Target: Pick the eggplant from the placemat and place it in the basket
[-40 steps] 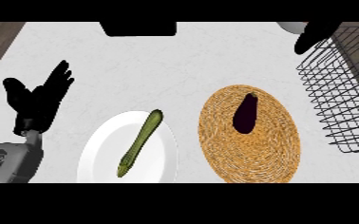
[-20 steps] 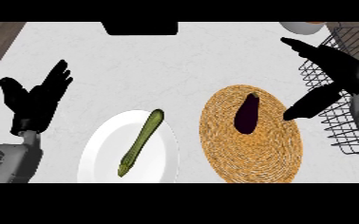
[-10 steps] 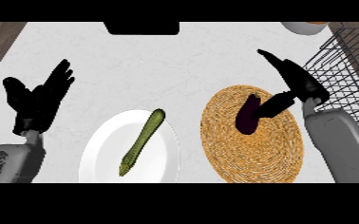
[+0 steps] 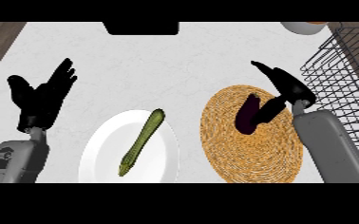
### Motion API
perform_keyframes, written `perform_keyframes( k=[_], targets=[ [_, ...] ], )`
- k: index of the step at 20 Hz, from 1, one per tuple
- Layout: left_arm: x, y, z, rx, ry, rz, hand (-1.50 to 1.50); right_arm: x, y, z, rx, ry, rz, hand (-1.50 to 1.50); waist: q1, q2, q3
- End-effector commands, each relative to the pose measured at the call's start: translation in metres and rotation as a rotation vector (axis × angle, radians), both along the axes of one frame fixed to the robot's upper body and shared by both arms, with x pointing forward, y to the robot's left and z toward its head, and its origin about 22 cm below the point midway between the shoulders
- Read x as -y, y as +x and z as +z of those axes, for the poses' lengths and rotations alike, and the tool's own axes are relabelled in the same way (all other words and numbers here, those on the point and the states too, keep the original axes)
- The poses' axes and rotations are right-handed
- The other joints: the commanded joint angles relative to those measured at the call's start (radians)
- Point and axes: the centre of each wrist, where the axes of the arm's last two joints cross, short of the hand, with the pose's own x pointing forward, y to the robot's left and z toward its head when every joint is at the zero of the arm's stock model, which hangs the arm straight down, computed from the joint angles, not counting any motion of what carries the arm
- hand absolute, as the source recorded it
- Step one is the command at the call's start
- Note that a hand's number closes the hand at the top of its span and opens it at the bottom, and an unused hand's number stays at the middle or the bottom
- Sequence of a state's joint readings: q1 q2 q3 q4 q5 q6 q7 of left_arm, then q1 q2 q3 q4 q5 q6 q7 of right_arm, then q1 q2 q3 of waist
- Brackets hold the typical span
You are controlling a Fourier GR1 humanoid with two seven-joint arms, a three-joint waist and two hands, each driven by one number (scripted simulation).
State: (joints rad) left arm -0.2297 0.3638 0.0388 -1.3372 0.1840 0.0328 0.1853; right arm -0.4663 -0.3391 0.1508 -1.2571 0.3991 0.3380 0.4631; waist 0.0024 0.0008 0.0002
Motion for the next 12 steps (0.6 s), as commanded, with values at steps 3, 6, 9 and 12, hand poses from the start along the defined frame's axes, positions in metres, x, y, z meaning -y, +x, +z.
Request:
perform_keyframes(
  k=[3, 6, 9, 12],
  targets=[
    [-0.006, 0.014, 0.003, -0.001, 0.001, 0.009, 0.00, 0.021, -0.003, 0.003, -0.002, -0.011, 0.018, -1.50, -0.005, -0.001, 0.000],
    [0.005, -0.018, -0.001, -0.007, -0.015, 0.015, 0.00, 0.016, -0.015, -0.007, 0.003, 0.029, 0.013, -1.50, -0.001, -0.002, 0.000],
    [0.005, -0.003, 0.018, -0.002, 0.003, 0.012, 0.00, 0.024, -0.010, -0.010, -0.004, 0.064, 0.047, -1.50, -0.001, -0.001, 0.000],
    [-0.001, -0.003, 0.002, -0.002, -0.002, 0.003, 0.00, 0.005, -0.019, -0.010, -0.001, 0.093, 0.065, -1.50, -0.002, -0.001, 0.000]
  ],
)
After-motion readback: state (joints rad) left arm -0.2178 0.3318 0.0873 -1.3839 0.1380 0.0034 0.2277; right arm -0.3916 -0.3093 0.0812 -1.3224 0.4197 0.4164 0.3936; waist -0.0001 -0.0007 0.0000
